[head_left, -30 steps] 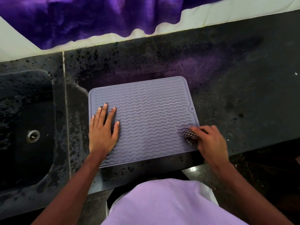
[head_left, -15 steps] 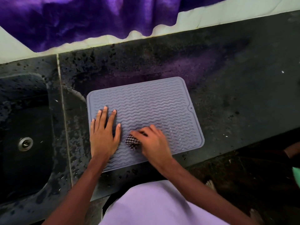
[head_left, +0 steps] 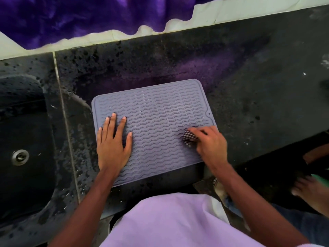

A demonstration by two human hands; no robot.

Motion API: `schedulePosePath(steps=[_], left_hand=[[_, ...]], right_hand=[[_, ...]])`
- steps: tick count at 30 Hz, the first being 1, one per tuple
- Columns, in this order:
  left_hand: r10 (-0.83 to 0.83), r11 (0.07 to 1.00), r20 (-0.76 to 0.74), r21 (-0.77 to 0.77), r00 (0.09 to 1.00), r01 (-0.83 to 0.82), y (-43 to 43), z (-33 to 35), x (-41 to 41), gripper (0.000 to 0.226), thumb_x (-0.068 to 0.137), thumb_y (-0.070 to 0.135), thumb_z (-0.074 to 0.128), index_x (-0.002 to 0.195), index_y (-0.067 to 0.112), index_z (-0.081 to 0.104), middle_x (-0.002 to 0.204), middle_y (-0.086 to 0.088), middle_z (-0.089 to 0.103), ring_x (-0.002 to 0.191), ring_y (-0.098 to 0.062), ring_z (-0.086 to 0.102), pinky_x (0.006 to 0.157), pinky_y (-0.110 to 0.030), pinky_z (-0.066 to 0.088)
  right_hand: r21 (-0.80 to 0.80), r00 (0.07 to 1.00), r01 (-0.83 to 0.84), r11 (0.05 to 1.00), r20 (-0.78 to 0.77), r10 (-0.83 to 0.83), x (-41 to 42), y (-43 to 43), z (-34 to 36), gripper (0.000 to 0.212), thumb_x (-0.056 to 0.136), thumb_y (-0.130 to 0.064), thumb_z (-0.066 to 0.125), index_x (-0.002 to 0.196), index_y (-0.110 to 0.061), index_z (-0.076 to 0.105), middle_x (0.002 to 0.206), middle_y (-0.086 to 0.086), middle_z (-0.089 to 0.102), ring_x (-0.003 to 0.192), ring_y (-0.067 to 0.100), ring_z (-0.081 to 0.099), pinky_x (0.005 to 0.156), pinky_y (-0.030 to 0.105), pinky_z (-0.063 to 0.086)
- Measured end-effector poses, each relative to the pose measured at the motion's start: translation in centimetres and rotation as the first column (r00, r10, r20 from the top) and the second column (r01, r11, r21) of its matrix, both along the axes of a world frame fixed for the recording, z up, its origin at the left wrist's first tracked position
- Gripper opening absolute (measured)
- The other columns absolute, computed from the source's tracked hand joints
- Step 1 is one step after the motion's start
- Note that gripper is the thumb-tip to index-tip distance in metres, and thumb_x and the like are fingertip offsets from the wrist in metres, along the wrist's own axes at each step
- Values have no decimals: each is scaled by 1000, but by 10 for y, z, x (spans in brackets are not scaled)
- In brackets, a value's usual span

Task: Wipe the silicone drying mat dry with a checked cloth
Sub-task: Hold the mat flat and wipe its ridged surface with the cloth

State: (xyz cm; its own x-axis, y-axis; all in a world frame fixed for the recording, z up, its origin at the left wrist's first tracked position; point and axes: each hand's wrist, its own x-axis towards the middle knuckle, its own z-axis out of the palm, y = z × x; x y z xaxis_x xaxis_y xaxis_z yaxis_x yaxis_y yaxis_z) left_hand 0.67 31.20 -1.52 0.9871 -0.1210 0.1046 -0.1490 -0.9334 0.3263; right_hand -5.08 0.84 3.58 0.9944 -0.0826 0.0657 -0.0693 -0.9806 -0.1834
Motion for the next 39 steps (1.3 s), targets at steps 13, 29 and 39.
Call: schedulePosePath(steps=[13, 29, 39], left_hand=[[17, 1000, 33, -14, 999, -16, -3, 0, 1, 57, 104, 45, 41, 155, 20, 43, 167, -6, 28, 155, -26, 24, 126, -47, 17], [22, 1000, 38, -1, 999, -22, -5, 0, -1, 55, 105, 43, 41, 156, 22, 42, 168, -2, 27, 155, -24, 23, 125, -50, 21], [20, 999, 7, 42, 1000, -21, -6, -1, -1, 57, 105, 44, 37, 158, 22, 37, 169, -3, 23, 156, -24, 19, 126, -50, 18]], right_hand=[[254, 980, -194, 948, 87, 177, 14, 14, 17, 48, 72, -2, 71, 116, -22, 69, 99, -2, 67, 90, 22, 53, 77, 36, 45], [109, 961, -269, 957, -28, 274, -16, -24, -3, 57, 62, -1, 64, 110, -30, 68, 98, -5, 65, 90, 27, 56, 67, 38, 47], [109, 996, 10, 994, -93, 0, -12, -66, 11, 54, 66, 0, 67, 111, -30, 69, 95, 0, 68, 86, 26, 49, 65, 38, 49]])
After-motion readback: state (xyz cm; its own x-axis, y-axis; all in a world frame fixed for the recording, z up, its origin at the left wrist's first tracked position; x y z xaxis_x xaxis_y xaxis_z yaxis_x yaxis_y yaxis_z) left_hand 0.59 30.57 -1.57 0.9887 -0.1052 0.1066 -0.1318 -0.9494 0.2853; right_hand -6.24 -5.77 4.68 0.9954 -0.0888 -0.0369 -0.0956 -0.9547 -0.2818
